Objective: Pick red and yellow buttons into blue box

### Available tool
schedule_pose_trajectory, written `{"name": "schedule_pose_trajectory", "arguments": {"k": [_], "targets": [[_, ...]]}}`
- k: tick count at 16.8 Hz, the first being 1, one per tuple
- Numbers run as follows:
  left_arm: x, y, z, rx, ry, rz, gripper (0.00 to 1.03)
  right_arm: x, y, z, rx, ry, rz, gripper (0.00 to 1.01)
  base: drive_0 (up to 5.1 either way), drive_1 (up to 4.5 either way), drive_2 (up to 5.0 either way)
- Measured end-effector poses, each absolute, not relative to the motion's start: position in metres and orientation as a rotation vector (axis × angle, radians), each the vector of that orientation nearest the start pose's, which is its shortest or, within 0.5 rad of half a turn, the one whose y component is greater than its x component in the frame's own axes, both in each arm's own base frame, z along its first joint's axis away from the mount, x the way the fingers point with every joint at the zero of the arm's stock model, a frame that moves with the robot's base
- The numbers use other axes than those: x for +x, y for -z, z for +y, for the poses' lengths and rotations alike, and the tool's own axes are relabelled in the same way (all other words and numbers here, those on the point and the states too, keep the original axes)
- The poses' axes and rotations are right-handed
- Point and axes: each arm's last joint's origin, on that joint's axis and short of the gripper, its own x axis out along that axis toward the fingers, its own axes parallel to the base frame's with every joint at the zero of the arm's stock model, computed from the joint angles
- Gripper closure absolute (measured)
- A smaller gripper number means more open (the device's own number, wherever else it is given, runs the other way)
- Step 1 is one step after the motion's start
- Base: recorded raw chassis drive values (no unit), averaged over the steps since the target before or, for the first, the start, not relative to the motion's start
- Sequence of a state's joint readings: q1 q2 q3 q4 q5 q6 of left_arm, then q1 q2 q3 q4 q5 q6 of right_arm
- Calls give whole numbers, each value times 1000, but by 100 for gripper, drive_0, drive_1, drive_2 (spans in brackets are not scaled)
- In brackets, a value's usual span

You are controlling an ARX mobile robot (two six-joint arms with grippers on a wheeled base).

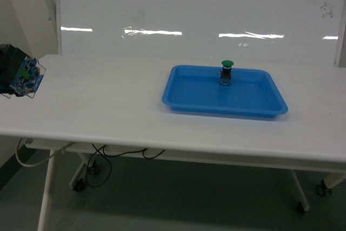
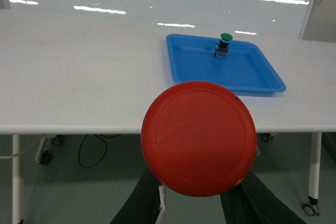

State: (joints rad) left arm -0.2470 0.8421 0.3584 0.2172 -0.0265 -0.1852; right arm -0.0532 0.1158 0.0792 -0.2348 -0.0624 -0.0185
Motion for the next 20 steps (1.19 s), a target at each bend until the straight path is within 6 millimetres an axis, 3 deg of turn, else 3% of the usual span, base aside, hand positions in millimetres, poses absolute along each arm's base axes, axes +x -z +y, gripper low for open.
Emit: {"name": "schedule_pose_trajectory", "arguments": {"k": [6,20], "targets": [[177,-215,-44,-148,195,279,84,98,-159,-3,-3,-13,271,69,468,-381,-69],[177,-215,-44,-147,195,279,84,98,-159,-3,-3,-11,271,69,480,-213,-257]]}}
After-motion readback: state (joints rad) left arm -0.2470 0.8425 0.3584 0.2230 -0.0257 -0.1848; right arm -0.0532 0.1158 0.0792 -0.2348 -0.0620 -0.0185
